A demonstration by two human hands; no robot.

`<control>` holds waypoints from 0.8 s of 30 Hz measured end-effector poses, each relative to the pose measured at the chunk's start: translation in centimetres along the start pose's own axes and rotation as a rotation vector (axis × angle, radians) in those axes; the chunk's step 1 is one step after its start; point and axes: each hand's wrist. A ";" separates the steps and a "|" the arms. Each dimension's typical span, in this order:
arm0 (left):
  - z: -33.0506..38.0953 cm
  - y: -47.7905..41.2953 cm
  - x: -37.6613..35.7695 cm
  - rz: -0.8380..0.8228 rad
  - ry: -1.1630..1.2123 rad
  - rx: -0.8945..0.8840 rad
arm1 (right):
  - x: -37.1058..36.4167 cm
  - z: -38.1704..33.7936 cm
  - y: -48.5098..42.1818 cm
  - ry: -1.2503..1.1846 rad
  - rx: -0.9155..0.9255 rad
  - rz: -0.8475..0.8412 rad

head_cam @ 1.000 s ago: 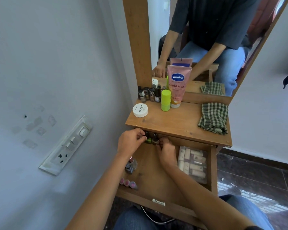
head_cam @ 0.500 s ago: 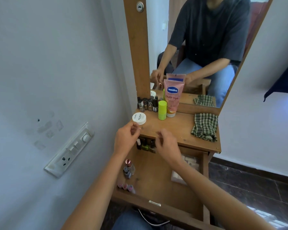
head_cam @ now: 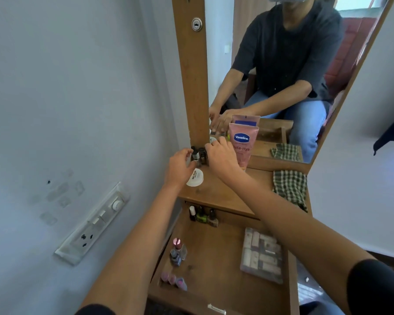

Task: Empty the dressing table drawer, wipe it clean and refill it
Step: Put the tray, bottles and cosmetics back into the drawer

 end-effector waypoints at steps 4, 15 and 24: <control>-1.0 -1.6 -0.5 -0.025 -0.047 -0.022 | -0.4 0.1 -1.5 0.042 0.038 -0.018; -2.9 -3.8 -2.2 -0.034 -0.138 -0.072 | -1.5 -0.2 -2.4 0.028 0.066 -0.092; -2.9 -3.8 -2.7 -0.013 -0.072 -0.112 | -1.9 -0.2 -2.5 -0.021 0.050 -0.059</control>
Point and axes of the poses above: each hand's wrist, its own y-axis away from the middle knuckle, its own x-axis out of the back of the hand, z = x × y, and after that the axes turned 14 degrees about y, right-handed
